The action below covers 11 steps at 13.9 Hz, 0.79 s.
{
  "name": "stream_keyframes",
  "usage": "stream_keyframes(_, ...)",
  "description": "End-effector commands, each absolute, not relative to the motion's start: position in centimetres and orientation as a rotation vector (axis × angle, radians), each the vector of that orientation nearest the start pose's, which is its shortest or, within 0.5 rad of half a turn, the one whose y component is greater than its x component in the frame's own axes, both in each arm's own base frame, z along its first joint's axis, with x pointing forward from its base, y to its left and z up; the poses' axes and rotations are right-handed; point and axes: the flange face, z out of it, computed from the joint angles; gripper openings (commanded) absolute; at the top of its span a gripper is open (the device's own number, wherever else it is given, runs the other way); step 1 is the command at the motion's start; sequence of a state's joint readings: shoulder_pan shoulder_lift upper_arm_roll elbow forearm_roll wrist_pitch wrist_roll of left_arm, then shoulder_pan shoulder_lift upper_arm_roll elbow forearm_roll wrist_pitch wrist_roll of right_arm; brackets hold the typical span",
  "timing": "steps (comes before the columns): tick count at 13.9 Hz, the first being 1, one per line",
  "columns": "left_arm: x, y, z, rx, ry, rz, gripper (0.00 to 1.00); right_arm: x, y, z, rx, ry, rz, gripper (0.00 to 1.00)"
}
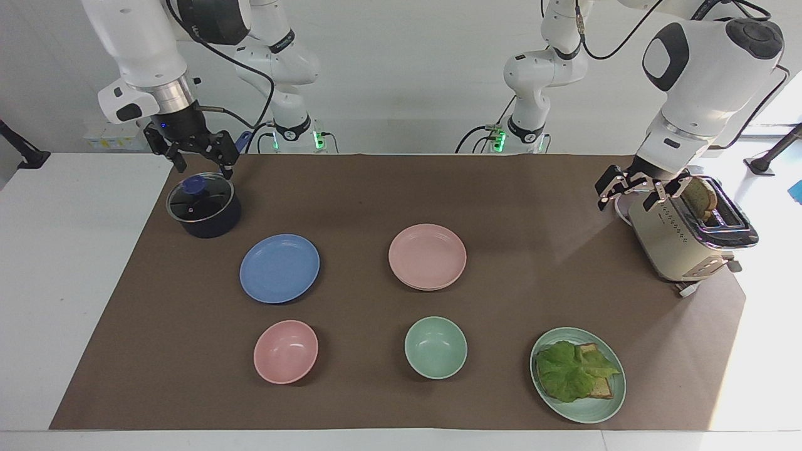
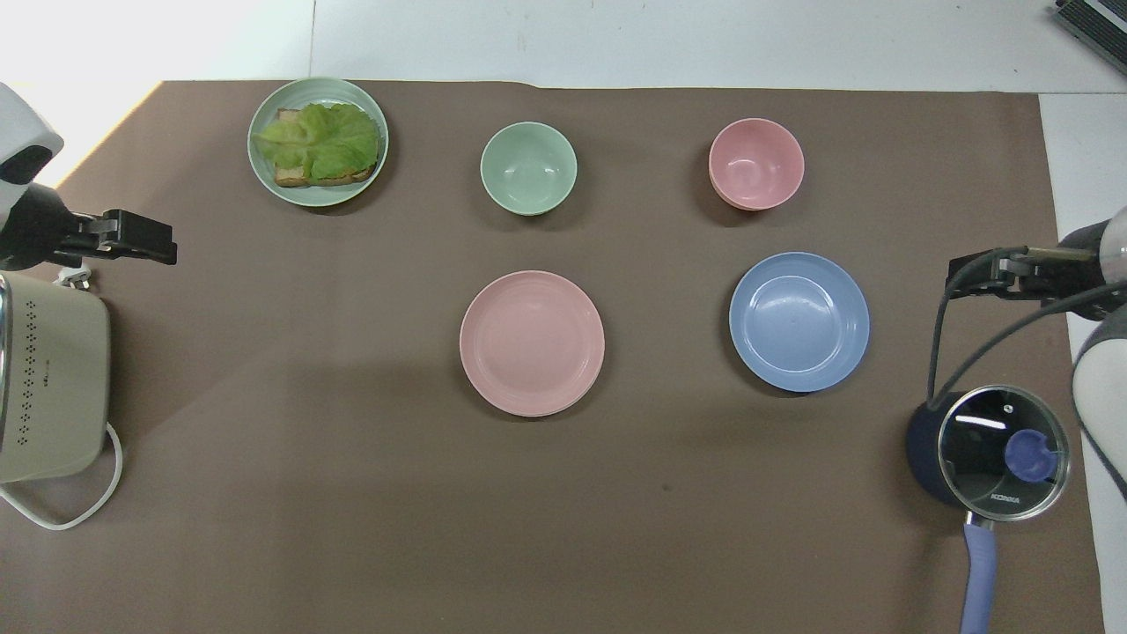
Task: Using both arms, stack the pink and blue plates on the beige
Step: 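Reach the right gripper to the blue plate rim and grasp it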
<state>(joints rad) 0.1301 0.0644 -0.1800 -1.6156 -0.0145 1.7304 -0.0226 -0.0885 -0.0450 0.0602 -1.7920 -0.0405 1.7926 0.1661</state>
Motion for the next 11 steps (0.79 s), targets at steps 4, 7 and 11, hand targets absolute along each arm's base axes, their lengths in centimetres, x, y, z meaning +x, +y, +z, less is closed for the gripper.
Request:
stream_keyframes(4,58.3,-1.9,58.2,-3.153,0.011,-0.061,1.00,56.8,-2.6,45.1,-3.144,0.223,-0.083,1.00)
stream_keyframes(7,58.3,-1.6,58.2,-3.153,0.002,-0.061,1.00,57.4,-2.5,41.7,-3.143,0.197,-0.100,1.00)
stream_keyframes(11,58.3,-2.1,58.1,-3.154,0.016,-0.056,1.00,56.4,-2.6,35.5,-3.142,0.126,-0.116,0.77)
